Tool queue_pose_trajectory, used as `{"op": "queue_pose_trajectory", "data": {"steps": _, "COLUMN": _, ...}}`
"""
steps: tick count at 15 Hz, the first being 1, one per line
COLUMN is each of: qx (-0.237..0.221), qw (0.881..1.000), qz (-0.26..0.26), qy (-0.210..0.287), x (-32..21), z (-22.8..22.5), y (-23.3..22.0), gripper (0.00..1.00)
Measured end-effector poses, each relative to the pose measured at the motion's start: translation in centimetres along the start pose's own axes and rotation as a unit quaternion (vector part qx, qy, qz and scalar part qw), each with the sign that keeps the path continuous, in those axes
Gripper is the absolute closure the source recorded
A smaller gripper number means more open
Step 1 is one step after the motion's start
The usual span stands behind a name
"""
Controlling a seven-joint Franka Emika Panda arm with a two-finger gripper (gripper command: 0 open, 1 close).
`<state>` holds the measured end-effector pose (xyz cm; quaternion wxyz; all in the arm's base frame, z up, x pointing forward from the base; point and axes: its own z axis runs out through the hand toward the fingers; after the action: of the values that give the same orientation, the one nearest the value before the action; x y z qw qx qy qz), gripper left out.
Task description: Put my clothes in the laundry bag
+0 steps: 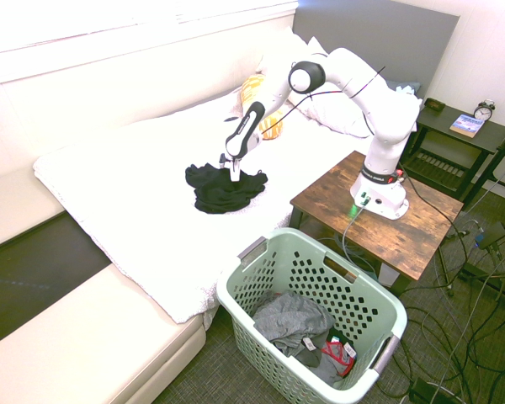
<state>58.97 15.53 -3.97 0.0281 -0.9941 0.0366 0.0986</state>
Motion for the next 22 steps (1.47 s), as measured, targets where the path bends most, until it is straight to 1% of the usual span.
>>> {"op": "queue_pose_trajectory", "data": {"steps": 6, "qx": 0.012, "qw": 1.0, "qz": 0.011, "qy": -0.001, "x": 0.0, "z": -0.2, "y": -0.5, "gripper": 1.0}}
{"op": "queue_pose_trajectory", "data": {"steps": 9, "qx": 0.02, "qw": 0.999, "qz": 0.034, "qy": 0.003, "x": 0.2, "z": -0.8, "y": -0.3, "gripper": 1.0}}
{"op": "queue_pose_trajectory", "data": {"steps": 10, "qx": 0.024, "qw": 0.999, "qz": 0.044, "qy": 0.01, "x": 0.5, "z": -1.9, "y": -0.6, "gripper": 1.0}}
{"op": "queue_pose_trajectory", "data": {"steps": 12, "qx": 0.033, "qw": 0.997, "qz": 0.057, "qy": 0.037, "x": 1.3, "z": -6.4, "y": -1.9, "gripper": 1.0}}
{"op": "queue_pose_trajectory", "data": {"steps": 14, "qx": 0.044, "qw": 0.995, "qz": 0.056, "qy": 0.076, "x": 1.5, "z": -13.5, "y": -4.4, "gripper": 1.0}}
{"op": "queue_pose_trajectory", "data": {"steps": 16, "qx": 0.05, "qw": 0.991, "qz": 0.046, "qy": 0.111, "x": 0.0, "z": -20.4, "y": -7.7, "gripper": 1.0}}
{"op": "queue_pose_trajectory", "data": {"steps": 18, "qx": 0.053, "qw": 0.989, "qz": 0.031, "qy": 0.134, "x": -3.5, "z": -25.1, "y": -11.3, "gripper": 1.0}}
{"op": "queue_pose_trajectory", "data": {"steps": 20, "qx": 0.058, "qw": 0.987, "qz": 0.008, "qy": 0.151, "x": -8.2, "z": -28.2, "y": -14.7, "gripper": 1.0}}
{"op": "queue_pose_trajectory", "data": {"steps": 22, "qx": 0.073, "qw": 0.983, "qz": -0.017, "qy": 0.166, "x": -13.6, "z": -30.8, "y": -17.6, "gripper": 1.0}}
